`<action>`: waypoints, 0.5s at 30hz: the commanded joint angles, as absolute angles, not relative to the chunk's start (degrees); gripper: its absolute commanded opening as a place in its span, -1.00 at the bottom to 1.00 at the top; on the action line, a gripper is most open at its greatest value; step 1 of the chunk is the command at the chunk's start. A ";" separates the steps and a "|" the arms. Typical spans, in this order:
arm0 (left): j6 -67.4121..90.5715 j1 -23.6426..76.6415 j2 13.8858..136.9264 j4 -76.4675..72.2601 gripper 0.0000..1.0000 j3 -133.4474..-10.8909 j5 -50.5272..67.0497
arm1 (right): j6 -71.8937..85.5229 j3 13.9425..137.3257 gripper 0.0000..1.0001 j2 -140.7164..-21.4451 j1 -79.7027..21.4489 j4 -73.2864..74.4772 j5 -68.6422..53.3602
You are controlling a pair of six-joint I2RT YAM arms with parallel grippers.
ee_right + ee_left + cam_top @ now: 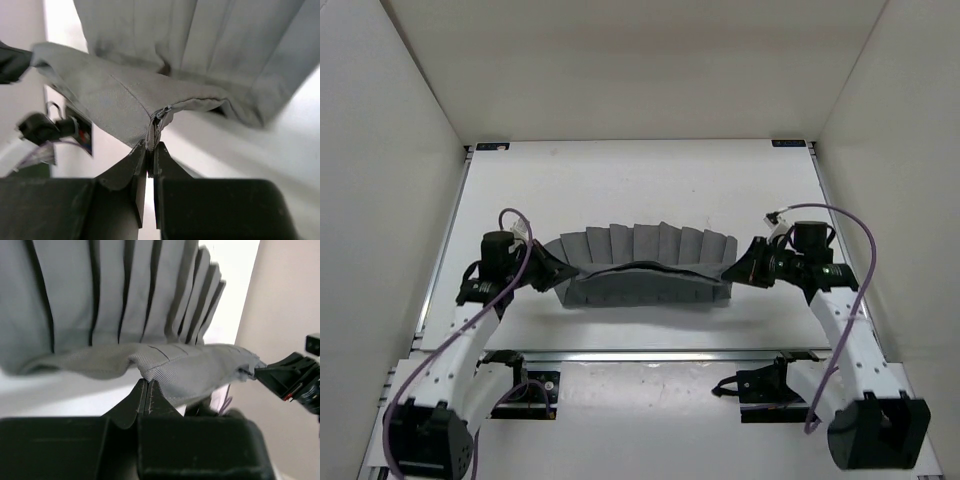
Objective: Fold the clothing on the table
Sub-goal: Fold the skirt
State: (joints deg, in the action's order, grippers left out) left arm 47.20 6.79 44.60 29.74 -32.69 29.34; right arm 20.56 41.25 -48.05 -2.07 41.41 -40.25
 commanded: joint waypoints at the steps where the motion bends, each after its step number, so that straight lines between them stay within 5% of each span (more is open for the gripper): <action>1: 49.48 4.13 52.00 14.36 -1.00 -33.48 31.20 | 24.07 42.36 -1.00 -54.13 2.35 24.91 -46.84; 8: 49.31 2.46 73.09 3.53 -0.98 -41.90 30.24 | 33.73 45.43 -1.00 -71.53 2.38 5.93 -46.58; 10: 48.96 2.29 81.26 1.86 -0.37 -46.82 31.02 | 34.72 47.71 -1.00 -78.71 0.63 1.33 -44.40; 11: 48.52 2.20 83.13 0.63 -0.32 -47.98 30.76 | 34.37 49.81 -0.90 -82.49 0.27 0.62 -43.86; 12: 48.78 2.20 86.45 -1.12 -0.24 -49.99 31.72 | 33.84 51.31 -0.61 -83.92 -0.95 -1.30 -42.55; 15: 50.36 0.62 91.13 -4.47 0.24 -52.99 33.30 | 33.92 54.05 -0.37 -89.64 -1.23 -3.32 -35.88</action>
State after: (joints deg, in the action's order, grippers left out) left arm 49.58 2.04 89.82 1.69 -50.02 31.20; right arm 33.06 50.85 -87.55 -0.58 5.56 -41.65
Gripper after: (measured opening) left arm 0.582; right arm 0.287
